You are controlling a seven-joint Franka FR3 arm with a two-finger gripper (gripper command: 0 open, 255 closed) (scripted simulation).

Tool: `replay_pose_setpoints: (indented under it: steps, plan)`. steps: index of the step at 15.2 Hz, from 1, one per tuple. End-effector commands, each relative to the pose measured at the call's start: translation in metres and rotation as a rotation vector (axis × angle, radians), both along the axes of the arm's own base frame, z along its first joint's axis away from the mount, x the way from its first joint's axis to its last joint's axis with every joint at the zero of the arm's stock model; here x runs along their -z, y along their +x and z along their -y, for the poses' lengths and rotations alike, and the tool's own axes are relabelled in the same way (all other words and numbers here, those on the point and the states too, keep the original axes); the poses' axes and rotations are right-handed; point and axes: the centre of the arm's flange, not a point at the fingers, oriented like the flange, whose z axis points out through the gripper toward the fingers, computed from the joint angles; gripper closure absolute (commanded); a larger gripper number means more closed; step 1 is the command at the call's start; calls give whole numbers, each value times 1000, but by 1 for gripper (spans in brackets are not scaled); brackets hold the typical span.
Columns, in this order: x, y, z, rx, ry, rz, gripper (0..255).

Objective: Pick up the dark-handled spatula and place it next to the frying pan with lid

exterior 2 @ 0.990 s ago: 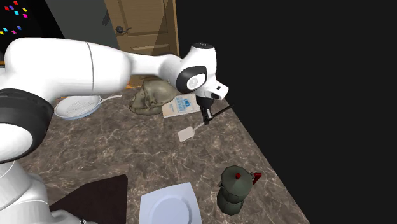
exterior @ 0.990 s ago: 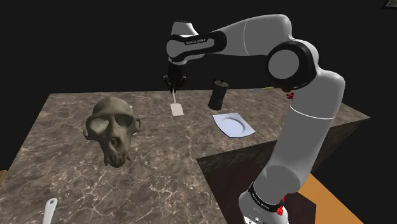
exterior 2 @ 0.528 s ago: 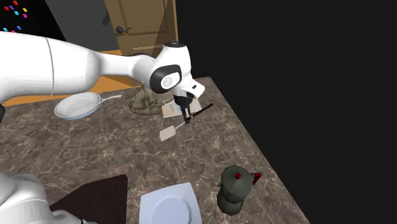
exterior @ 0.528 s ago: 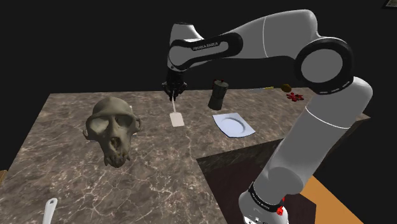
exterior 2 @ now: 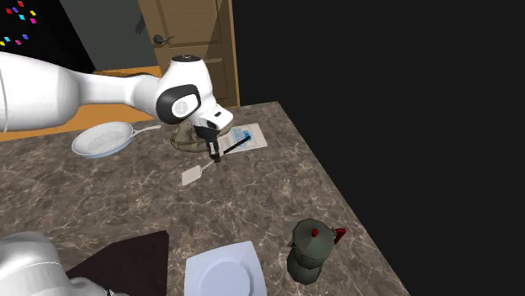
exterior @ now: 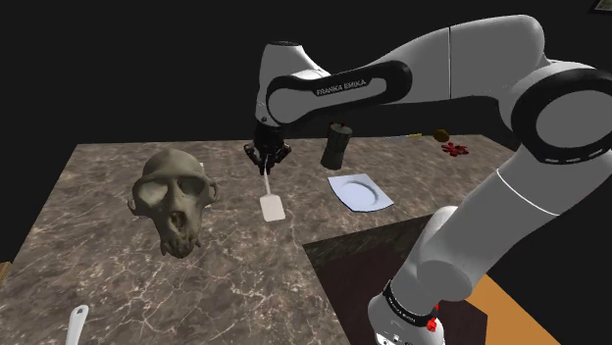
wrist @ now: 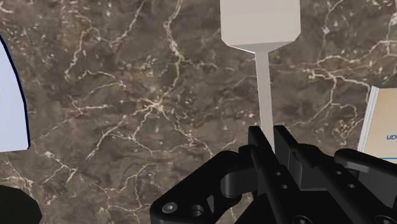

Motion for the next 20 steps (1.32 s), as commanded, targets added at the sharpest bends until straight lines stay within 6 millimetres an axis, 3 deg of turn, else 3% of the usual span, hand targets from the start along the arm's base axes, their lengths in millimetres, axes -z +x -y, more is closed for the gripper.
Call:
replay_pose_setpoints:
  steps: [1,20]
  plan:
    - [0,-17,-18,1,0,0,255]
    - [0,-191,-199,1,0,0,255]
